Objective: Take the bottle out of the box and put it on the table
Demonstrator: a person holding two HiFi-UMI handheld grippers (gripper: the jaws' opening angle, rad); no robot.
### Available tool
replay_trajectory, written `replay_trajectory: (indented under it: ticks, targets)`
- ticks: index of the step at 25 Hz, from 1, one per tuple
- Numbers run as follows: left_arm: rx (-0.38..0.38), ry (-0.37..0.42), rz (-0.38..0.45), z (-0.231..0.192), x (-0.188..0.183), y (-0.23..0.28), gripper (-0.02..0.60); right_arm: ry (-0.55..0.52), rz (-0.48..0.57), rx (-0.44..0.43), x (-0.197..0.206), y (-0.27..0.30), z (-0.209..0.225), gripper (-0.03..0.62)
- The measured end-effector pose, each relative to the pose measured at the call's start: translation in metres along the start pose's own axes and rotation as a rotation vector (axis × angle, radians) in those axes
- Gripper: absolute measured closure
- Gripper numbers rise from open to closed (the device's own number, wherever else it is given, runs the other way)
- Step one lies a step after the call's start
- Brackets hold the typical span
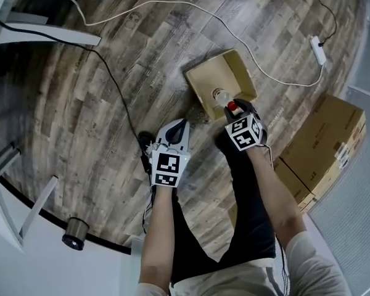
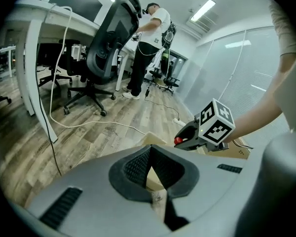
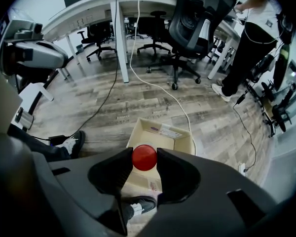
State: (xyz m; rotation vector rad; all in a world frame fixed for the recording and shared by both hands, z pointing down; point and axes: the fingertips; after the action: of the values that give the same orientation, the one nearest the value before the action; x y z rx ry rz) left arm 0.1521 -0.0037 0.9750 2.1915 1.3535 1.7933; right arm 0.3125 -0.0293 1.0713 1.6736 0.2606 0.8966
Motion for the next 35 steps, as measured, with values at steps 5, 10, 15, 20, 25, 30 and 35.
replay_trajectory:
  ticks: [5,10,15,20,25,30,35]
  targets:
    - [-0.005,0.032,0.024,0.011,-0.057,-0.032,0.568,-0.022,0.050,-0.011,-0.038,-0.060,-0.001,0.413]
    - [-0.002,0.058,0.048,0.024,-0.112,-0.070,0.568,-0.062,0.101,-0.030,-0.084,-0.115,-0.008,0.413]
    - [-0.003,0.068,0.056,0.050,-0.157,-0.117,0.568,-0.103,0.147,-0.055,-0.122,-0.189,-0.020,0.413]
    - [-0.016,0.057,0.042,0.060,-0.199,-0.162,0.568,-0.102,0.212,-0.013,-0.171,-0.257,-0.019,0.413]
    - [0.002,0.040,0.094,0.093,-0.252,-0.198,0.568,-0.040,0.283,0.046,-0.201,-0.328,-0.011,0.413]
    - [0.014,0.108,0.133,0.102,-0.294,-0.222,0.568,0.006,0.367,0.027,-0.238,-0.380,-0.018,0.413]
    - [0.025,0.140,0.149,0.100,-0.311,-0.258,0.568,0.055,0.432,-0.025,-0.272,-0.421,-0.037,0.413]
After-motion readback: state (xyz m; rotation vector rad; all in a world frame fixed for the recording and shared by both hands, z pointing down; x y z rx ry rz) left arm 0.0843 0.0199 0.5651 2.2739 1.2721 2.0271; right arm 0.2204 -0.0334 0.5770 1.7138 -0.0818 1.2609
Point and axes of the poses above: the fingertips, and each gripper's own axes: y forward along the fingers, z to its right, x out of its underside, and after that the axes turned 9 degrees about z, right-handed
